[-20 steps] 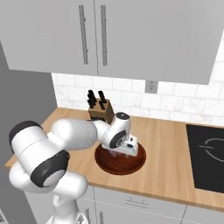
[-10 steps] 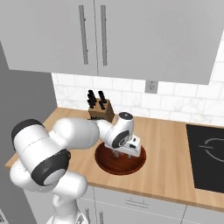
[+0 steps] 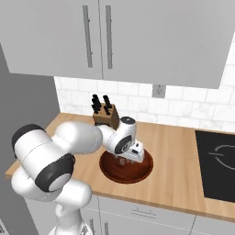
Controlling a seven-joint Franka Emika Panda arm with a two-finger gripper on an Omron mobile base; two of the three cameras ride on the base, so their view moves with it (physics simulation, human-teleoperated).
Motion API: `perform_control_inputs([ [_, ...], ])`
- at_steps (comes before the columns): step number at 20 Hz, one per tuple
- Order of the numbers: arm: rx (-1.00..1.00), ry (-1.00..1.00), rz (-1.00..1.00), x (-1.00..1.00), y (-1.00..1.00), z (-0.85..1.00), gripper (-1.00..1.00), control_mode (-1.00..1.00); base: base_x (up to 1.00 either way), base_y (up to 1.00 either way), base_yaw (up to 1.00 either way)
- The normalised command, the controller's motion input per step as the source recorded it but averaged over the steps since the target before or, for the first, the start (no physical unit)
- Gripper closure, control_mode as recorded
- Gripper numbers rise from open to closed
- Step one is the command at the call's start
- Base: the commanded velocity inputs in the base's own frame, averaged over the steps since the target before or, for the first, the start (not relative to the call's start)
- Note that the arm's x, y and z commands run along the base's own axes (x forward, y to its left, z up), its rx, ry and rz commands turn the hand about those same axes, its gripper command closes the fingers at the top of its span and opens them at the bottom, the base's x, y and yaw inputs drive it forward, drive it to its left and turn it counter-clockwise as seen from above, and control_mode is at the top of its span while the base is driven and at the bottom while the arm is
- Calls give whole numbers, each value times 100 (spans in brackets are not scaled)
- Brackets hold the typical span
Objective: Grab a lemon wedge from the fridge and one ice cube from the ice bowl, and put them in the glass of lemonade.
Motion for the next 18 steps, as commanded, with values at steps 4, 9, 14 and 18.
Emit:
perform_control_inputs([
  [4, 0, 0, -3, 1, 2, -16, -100, -100, 0, 0, 0],
  [9, 0, 0, 0, -19, 0, -11, -100, -100, 0, 0, 0],
  [14, 0, 0, 0, -4, 0, 0, -100, -100, 0, 0, 0],
  [18, 0, 0, 0, 0, 0, 0, -100, -100, 0, 0, 0],
])
